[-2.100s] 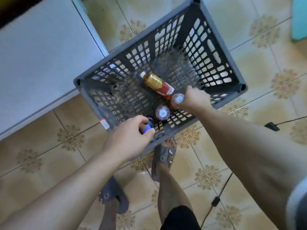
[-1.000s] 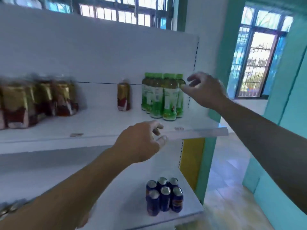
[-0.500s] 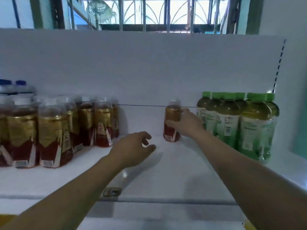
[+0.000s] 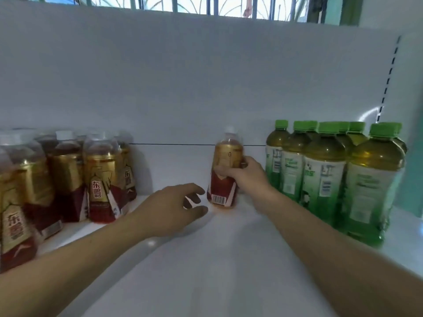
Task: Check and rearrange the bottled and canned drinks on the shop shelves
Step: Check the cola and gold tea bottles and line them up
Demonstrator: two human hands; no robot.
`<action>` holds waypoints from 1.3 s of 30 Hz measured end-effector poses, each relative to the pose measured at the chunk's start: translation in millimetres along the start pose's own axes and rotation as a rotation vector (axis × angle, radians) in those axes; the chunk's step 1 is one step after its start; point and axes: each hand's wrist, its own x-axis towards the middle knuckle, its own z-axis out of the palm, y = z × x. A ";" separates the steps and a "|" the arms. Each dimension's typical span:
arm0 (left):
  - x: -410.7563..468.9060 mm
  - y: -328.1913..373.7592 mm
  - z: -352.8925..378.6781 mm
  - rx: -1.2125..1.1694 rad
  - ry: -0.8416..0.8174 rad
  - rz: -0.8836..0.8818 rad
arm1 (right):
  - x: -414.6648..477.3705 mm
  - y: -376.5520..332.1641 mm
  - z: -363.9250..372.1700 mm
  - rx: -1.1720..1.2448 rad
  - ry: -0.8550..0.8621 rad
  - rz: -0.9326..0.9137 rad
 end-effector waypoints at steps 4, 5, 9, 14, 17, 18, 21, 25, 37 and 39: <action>-9.1 -11.5 -9.6 -0.402 0.155 -0.019 | -27.2 -39.2 5.4 0.144 -0.163 -0.082; -12.5 -12.9 -13.6 -0.488 0.215 -0.021 | -33.7 -48.5 8.8 0.149 -0.188 -0.107; -28.3 -18.7 -21.2 -0.770 0.222 0.025 | -61.8 -66.7 26.4 0.172 -0.229 -0.174; -41.8 -26.7 -3.8 -0.865 0.116 0.048 | -87.1 -51.9 39.3 0.031 -0.183 -0.244; -43.1 -24.6 0.9 -0.851 0.096 0.024 | -97.4 -43.9 43.8 -0.164 -0.169 -0.253; -42.9 -23.1 0.3 -0.844 0.083 0.020 | -99.6 -43.1 45.4 -0.217 -0.168 -0.251; -39.9 -25.6 3.1 -0.829 0.032 0.064 | -100.8 -44.2 48.9 -0.325 -0.204 -0.233; -38.5 -27.5 -3.0 -0.913 0.001 0.108 | -94.6 -45.6 42.7 -0.149 -0.279 -0.231; -38.7 -32.6 -10.0 -0.711 -0.067 -0.005 | -89.3 -49.7 35.8 -0.197 -0.113 -0.369; -35.9 -33.5 -10.7 -0.784 -0.038 -0.011 | -86.8 -48.3 33.3 -0.174 -0.171 -0.350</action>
